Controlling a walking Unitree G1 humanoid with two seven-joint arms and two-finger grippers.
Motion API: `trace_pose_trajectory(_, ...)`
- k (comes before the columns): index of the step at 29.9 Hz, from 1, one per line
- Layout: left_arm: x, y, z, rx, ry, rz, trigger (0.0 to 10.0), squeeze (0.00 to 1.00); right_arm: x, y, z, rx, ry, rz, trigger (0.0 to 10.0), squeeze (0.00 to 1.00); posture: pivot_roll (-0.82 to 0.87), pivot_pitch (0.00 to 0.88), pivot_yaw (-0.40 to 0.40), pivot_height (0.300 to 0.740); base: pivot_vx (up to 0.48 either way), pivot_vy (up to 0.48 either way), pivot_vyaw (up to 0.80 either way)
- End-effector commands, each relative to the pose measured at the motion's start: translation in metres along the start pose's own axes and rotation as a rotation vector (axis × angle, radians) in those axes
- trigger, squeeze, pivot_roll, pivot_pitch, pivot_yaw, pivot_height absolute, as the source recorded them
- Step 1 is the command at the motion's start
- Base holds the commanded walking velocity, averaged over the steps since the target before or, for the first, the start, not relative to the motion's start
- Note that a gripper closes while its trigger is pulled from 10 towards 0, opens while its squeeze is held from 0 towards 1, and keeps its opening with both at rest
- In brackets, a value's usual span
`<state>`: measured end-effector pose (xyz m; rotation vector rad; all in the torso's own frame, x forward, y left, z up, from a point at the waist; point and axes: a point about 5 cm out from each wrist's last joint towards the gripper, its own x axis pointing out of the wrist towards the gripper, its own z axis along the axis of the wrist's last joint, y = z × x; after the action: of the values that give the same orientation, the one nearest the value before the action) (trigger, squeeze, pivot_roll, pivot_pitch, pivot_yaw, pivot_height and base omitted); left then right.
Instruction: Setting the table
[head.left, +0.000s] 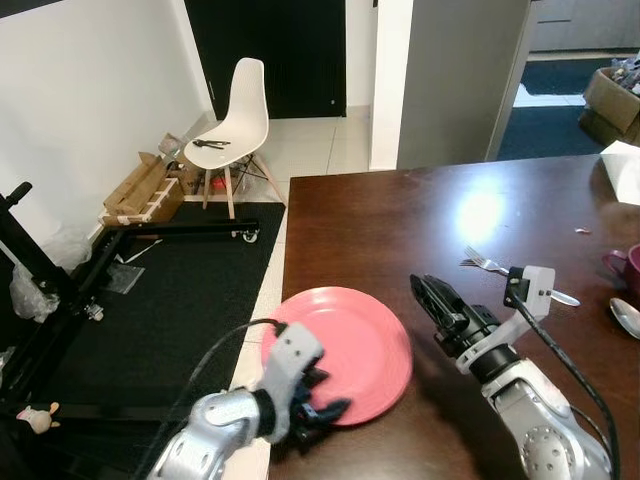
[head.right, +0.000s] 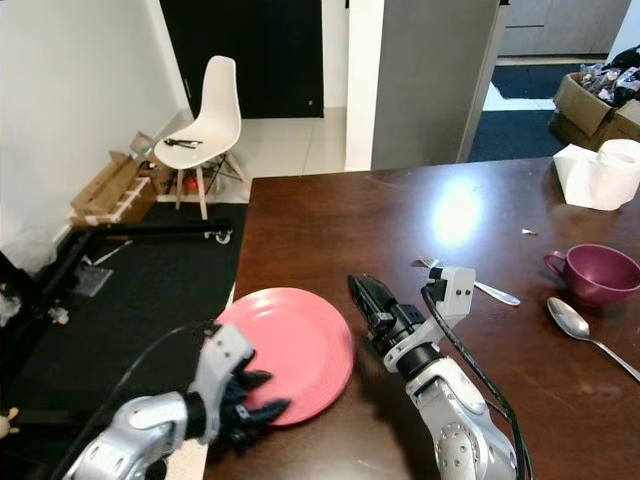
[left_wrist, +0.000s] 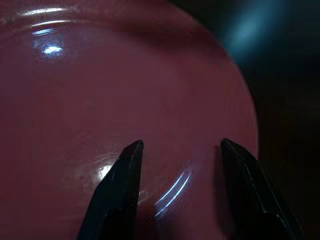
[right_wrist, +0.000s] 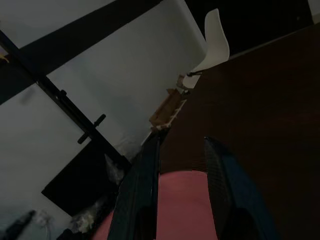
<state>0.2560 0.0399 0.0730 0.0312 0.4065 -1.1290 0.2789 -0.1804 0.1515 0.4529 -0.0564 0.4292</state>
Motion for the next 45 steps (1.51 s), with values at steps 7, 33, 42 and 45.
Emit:
trace_pose_trajectory(7, -0.003, 0.02, 0.001, -0.107, -0.014, 0.09, 10.0, 0.0, -0.003, 0.002, -0.004, -0.005, 0.023, 0.009, 10.0, 0.0, -0.2, 0.0, 0.14, 0.74, 0.0, 0.0, 0.0)
trace_pose_trajectory(33, -0.063, 0.063, 0.021, -0.2, -0.293, 0.377, 10.0, 0.0, -0.001, 0.007, -0.002, -0.005, 0.038, 0.049, 10.0, 0.0, -0.19, 0.0, 0.12, 0.74, 0.0, 0.0, 0.0)
trace_pose_trajectory(42, -0.079, 0.068, -0.017, -0.182, -0.222, 0.569, 10.0, 0.0, -0.006, 0.002, -0.001, -0.01, 0.048, 0.032, 10.0, 0.0, -0.19, 0.001, 0.108, 0.74, 0.0, 0.0, 0.0)
trace_pose_trajectory(45, -0.068, 0.051, -0.039, -0.086, -0.09, 0.502, 10.0, 0.0, -0.005, 0.001, 0.0, -0.012, 0.048, 0.034, 10.0, 0.0, -0.18, 0.002, 0.102, 0.74, 0.0, 0.0, 0.0)
